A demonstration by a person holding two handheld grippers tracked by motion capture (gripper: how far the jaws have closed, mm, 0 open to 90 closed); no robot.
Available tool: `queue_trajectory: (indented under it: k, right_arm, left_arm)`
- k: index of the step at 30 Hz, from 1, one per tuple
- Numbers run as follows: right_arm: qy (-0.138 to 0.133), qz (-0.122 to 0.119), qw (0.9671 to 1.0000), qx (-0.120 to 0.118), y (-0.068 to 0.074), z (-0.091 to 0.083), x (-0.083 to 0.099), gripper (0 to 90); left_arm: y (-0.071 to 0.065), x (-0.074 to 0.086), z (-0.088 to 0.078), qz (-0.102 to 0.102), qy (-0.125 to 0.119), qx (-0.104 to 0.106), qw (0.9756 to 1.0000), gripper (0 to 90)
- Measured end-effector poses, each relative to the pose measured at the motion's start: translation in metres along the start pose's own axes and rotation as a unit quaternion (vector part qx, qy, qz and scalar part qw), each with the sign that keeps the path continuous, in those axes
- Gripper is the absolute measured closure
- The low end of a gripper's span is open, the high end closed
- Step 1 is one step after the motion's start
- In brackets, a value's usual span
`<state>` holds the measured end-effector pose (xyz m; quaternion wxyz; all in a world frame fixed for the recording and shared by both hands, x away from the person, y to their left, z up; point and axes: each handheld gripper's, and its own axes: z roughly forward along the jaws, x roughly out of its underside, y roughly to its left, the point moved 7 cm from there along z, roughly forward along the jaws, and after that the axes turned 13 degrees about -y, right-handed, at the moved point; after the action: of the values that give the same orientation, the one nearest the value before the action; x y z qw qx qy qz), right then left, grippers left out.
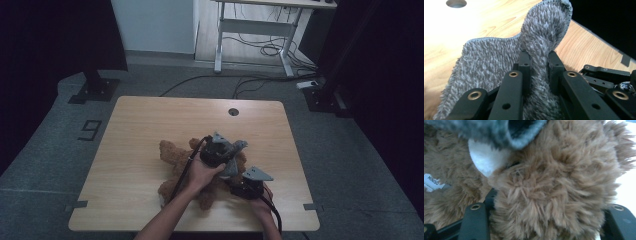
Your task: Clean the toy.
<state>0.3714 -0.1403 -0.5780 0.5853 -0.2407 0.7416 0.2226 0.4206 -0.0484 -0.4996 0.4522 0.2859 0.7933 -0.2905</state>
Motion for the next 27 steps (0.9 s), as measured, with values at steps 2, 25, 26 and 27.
queue_trajectory:
  k: [2, 25, 26, 27]
  right_arm:
    - [0.001, -0.007, 1.0, 0.001, 0.0, 0.001, 0.0, 36.4]
    - [0.001, -0.008, 1.0, 0.002, 0.002, 0.001, 0.0, 36.2]
    - [0.001, -0.008, 1.0, 0.003, 0.002, 0.001, 0.0, 36.2]
    - [0.001, -0.007, 1.0, 0.003, 0.002, 0.001, 0.0, 36.2]
  left_arm:
    - [0.004, 0.003, -0.003, -0.004, -0.001, -0.001, 1.0, 77.5]
    - [0.064, 0.04, -0.106, -0.016, -0.063, -0.055, 0.9964, 78.1]
    - [0.068, 0.042, -0.111, -0.019, -0.065, -0.058, 0.996, 78.0]
    - [0.072, 0.045, -0.117, -0.024, -0.069, -0.063, 0.9954, 78.0]
